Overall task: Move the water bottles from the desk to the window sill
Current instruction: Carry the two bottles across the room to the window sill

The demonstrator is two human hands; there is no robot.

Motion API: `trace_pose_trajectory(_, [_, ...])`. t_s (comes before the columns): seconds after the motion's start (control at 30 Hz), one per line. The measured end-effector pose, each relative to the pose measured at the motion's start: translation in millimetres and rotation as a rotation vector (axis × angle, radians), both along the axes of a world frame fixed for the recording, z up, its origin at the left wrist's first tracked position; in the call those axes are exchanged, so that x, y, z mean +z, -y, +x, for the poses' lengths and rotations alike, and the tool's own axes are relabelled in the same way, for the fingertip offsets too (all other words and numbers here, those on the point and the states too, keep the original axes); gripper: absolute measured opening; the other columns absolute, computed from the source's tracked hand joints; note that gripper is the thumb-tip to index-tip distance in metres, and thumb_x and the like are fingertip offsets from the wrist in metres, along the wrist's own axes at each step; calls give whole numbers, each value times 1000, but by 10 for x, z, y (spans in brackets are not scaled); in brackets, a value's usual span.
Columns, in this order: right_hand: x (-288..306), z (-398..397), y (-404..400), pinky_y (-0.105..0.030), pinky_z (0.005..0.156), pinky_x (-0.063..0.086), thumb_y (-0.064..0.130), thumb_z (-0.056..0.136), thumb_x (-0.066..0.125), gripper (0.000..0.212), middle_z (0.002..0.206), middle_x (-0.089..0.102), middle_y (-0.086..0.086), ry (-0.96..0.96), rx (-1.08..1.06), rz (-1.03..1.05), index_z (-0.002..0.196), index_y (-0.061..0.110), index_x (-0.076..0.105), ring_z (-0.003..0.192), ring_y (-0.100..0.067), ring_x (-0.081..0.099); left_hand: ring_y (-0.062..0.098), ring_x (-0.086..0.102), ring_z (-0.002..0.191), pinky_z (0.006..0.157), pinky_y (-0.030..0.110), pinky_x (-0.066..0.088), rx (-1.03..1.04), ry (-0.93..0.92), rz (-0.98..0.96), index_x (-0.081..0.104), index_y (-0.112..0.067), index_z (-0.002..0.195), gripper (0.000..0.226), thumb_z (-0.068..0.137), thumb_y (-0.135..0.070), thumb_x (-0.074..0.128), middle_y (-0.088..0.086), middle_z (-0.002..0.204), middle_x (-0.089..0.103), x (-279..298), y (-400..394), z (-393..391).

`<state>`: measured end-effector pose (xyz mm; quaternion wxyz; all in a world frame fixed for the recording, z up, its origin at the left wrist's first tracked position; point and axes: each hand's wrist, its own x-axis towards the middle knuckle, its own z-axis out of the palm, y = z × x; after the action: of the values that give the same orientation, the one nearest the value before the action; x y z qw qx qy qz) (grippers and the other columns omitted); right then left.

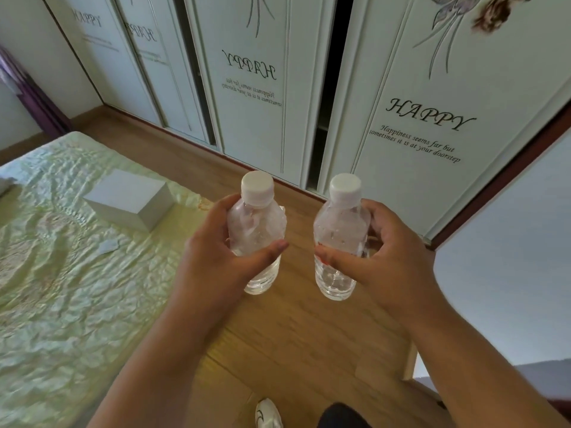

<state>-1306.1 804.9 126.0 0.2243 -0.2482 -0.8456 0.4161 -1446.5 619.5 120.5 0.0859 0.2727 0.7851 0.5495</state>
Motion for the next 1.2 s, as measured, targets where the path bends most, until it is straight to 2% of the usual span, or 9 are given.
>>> trace_pose_trajectory(0.13, [-14,-234,-53,7,73,38,55,67,87,72,115,61,33,12,-5,-14,129,44,53,102,27,51,-16,64,95,69,-1,45,-7,12,-8,54,-47,129,74,65,-46,91,-37,104,67,-30,-41,-242])
trace_pose_trajectory(0.3, [-70,-554,-231,6,75,40,59,66,83,69,113,59,36,13,1,-22,125,49,50,105,24,51,-14,64,98,70,-1,45,-11,26,-31,54,-45,129,74,64,-46,91,-28,106,69,-105,-235,-506])
trace_pose_trajectory(0.43, [-121,-826,-487,5,75,40,61,66,82,70,111,58,36,8,16,-20,127,45,51,104,25,51,-8,67,101,73,7,52,-3,37,-45,55,-45,130,76,64,-49,90,-29,110,70,-135,-444,-737])
trace_pose_trajectory(0.53, [-162,-1066,-748,1,76,45,59,69,82,72,116,61,31,-2,53,-38,131,41,52,107,16,56,-6,68,102,74,11,53,28,29,-46,56,-44,131,75,64,-50,91,-27,111,70,-143,-662,-924])
trace_pose_trajectory(0.63, [-130,-1337,-1053,0,74,46,63,67,80,71,115,61,33,-6,97,-61,129,46,51,105,17,56,-11,65,102,73,2,48,66,21,-53,53,-50,128,75,63,-50,91,-29,110,69,-97,-921,-1101])
trace_pose_trajectory(0.8, [-55,-1818,-1582,-1,72,47,61,68,83,68,117,63,30,-36,145,-62,126,50,50,103,15,59,-13,63,105,83,15,52,135,-13,-45,53,-52,128,75,62,-56,89,-34,113,65,-10,-1408,-1442])
trace_pose_trajectory(0.87, [-40,-1984,-1764,-1,73,47,60,69,83,67,116,63,31,-47,166,-63,126,50,49,101,15,59,-15,62,104,83,14,51,166,-29,-51,50,-57,124,72,62,-57,87,-39,111,63,6,-1592,-1551])
trace_pose_trajectory(1.07, [-45,-2323,-2248,-2,72,47,62,66,83,72,119,65,25,-46,213,-53,129,43,54,103,7,62,-12,63,106,83,13,50,245,-54,-60,50,-50,132,78,63,-59,87,-34,114,64,-27,-1987,-1794])
trace_pose_trajectory(1.2, [-49,-2499,-2451,1,73,45,64,64,82,74,117,66,25,-34,232,-62,130,43,55,102,11,61,-12,63,105,83,13,50,251,-41,-69,50,-53,130,77,62,-60,85,-37,113,64,-60,-2144,-1951])
